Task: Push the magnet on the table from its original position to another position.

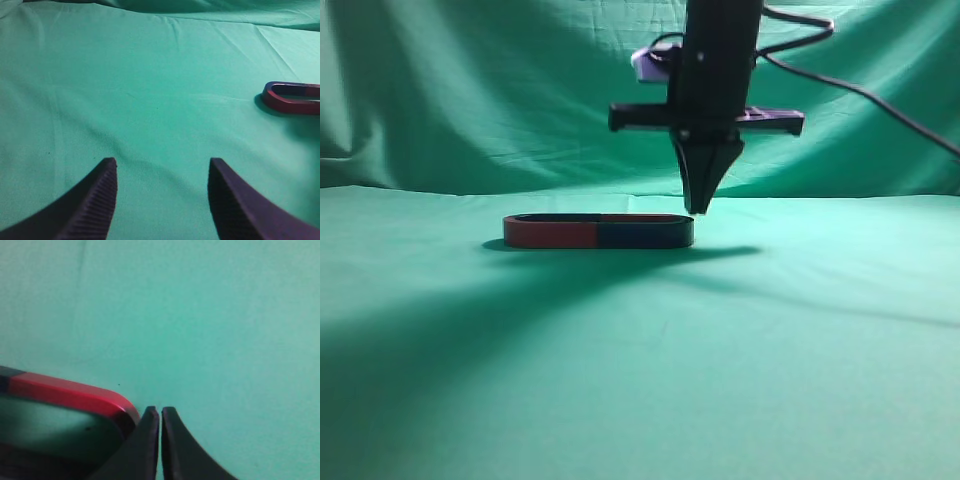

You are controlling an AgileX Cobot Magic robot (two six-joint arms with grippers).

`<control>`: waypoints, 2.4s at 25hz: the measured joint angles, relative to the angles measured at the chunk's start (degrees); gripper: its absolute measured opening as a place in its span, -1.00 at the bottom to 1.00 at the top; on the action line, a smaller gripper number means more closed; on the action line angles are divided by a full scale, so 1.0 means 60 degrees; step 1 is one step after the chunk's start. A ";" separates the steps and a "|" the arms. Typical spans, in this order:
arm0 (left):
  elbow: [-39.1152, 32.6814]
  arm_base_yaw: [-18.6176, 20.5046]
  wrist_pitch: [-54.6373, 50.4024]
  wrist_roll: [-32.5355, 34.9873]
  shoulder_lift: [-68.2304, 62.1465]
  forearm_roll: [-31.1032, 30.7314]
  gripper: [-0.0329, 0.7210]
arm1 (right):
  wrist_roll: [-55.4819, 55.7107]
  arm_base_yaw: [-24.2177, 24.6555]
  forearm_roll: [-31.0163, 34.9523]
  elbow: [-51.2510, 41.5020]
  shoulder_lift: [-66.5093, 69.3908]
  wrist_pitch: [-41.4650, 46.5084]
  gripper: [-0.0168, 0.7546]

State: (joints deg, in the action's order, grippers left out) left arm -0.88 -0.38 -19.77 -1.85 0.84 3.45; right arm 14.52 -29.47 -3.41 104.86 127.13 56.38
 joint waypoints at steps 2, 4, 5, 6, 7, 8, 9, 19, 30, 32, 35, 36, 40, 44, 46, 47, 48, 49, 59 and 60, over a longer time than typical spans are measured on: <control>0.0000 0.0000 0.0000 0.0000 0.0000 0.0000 0.07 | 0.0023 -0.0025 -0.0241 0.0649 -0.0025 0.0700 -0.96; 0.0000 0.0000 0.0000 0.0000 0.0000 0.0000 0.07 | 0.0030 -0.0048 -0.0397 0.1277 -0.0194 0.1564 -0.96; 0.0000 0.0000 0.0000 0.0000 0.0000 0.0000 0.07 | 0.0030 -0.0063 -0.0482 0.1660 -0.0312 0.1940 -0.96; 0.0000 0.0000 0.0000 0.0000 0.0000 0.0000 0.07 | 0.0030 -0.0063 -0.0526 0.2012 -0.0517 0.2156 -0.96; 0.0000 0.0000 0.0000 0.0000 0.0000 0.0000 0.07 | 0.0030 -0.0063 -0.0549 0.2302 -0.0702 0.2249 -0.96; 0.0000 0.0000 0.0000 0.0000 0.0000 0.0000 0.07 | 0.0046 -0.0063 -0.0564 0.2463 -0.0921 0.2294 -0.96; 0.0000 0.0000 0.0000 0.0000 0.0000 0.0000 0.07 | 0.0046 -0.0063 -0.0585 0.2562 -0.1281 0.2365 -0.96; 0.0000 0.0000 0.0000 0.0000 0.0000 0.0000 0.07 | 0.0076 -0.0063 -0.0090 0.1769 -0.4948 0.2593 -0.96; 0.0000 0.0000 0.0000 0.0000 0.0000 0.0000 0.07 | -0.0004 -0.0063 -0.0295 -0.3030 -0.9736 0.2566 -0.96; 0.0000 0.0000 0.0000 0.0000 0.0000 0.0000 0.07 | -0.0138 -0.0063 -0.0295 -0.3951 -1.0633 0.2272 -0.96; 0.0000 0.0000 0.0000 0.0000 0.0000 0.0000 0.07 | -0.0383 -0.0063 -0.0295 -0.5390 -1.2030 0.1697 -0.96; 0.0000 0.0000 0.0000 0.0000 0.0000 0.0000 0.07 | -0.0421 -0.0063 -0.0295 -0.5758 -1.2450 0.1522 -0.96; 0.0000 0.0000 0.0000 0.0000 0.0000 0.0000 0.07 | -0.0462 -0.0063 -0.0253 -0.7347 -1.4531 0.0903 -0.96; 0.0000 0.0000 0.0000 0.0000 0.0000 0.0000 0.07 | -0.0445 -0.0063 -0.0091 -0.8480 -1.6289 0.0896 -0.96; 0.0000 0.0000 0.0000 0.0000 0.0000 0.0000 0.07 | -0.0462 -0.0063 -0.0026 -0.9041 -1.6994 0.0854 -0.96; 0.0000 0.0000 0.0000 0.0000 0.0000 0.0000 0.07 | -0.0462 -0.0063 -0.0026 -0.9372 -1.7380 0.0816 -0.96; 0.0000 0.0000 0.0000 0.0000 0.0000 0.0000 0.07 | -0.0462 -0.0063 -0.0026 -0.9733 -1.7756 0.0736 -0.96; 0.0000 0.0000 0.0000 0.0000 0.0000 0.0000 0.07 | -0.0462 -0.0063 -0.0026 -1.0044 -1.8076 0.0596 -0.96; 0.0000 0.0000 0.0000 0.0000 0.0000 0.0000 0.07 | -0.0462 0.1682 -0.0101 -1.4739 -2.1251 -0.4472 -0.96; 0.0000 0.0000 0.0000 0.0000 0.0000 0.0000 0.07 | -0.0462 0.2113 -0.0101 -1.5097 -2.1268 -0.4776 -0.96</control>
State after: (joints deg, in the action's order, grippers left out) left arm -0.88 -0.38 -19.77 -1.85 0.84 3.45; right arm 11.75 -16.79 -4.02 14.28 -0.48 27.72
